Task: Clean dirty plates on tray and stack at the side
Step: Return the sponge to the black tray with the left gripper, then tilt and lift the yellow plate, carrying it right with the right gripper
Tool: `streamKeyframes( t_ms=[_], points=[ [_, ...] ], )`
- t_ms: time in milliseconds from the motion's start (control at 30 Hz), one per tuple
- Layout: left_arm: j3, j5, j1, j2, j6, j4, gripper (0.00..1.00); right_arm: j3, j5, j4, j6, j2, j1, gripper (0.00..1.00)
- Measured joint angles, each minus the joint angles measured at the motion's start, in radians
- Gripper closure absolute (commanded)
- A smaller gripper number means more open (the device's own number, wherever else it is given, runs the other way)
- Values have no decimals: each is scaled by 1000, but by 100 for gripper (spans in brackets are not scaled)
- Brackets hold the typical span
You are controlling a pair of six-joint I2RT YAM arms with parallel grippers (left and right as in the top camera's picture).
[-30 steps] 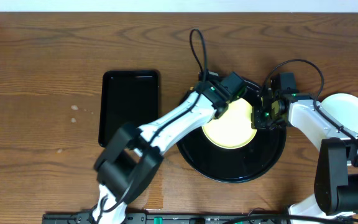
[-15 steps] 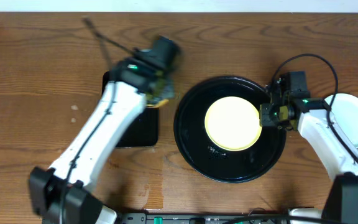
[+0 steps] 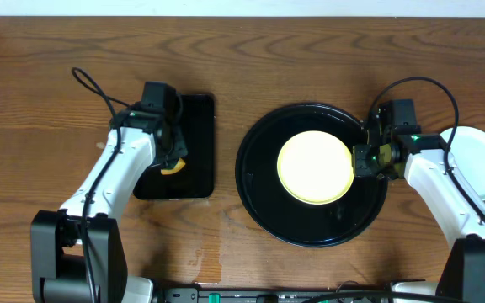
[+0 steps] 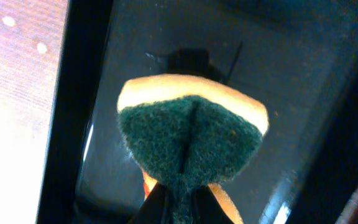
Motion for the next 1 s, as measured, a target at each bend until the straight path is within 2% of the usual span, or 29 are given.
streamKeyframes(
  t_ms=[67, 133, 167, 233, 300, 333, 367, 467, 833, 1000],
  points=[
    [-26, 5, 12, 0, 20, 33, 89, -8, -5, 11, 18, 9, 0, 61],
    [-42, 8, 16, 0, 36, 55, 79, -28, -10, 46, 37, 20, 0, 64],
    [-47, 10, 16, 0, 47, 62, 72, -39, -13, 63, 45, 27, 0, 64],
    [-51, 16, 16, 0, 55, 65, 47, -60, -21, 103, 59, 51, 0, 74],
    [-51, 19, 16, 0, 58, 67, 37, -77, -42, 137, 71, 79, 0, 81],
    [-51, 21, 16, 0, 60, 67, 23, -84, -56, 157, 77, 92, 0, 85],
    [-51, 24, 16, 0, 58, 67, 19, -86, -62, 168, 80, 100, 0, 89],
    [-51, 25, 16, 0, 64, 68, 18, -89, -81, 200, 85, 119, 0, 99],
    [-51, 25, 16, 0, 66, 68, 18, -89, -45, 192, 89, 103, 2, 99],
    [-51, 25, 16, 0, 65, 68, 18, -89, 52, 173, 82, -16, 29, 99]
  ],
)
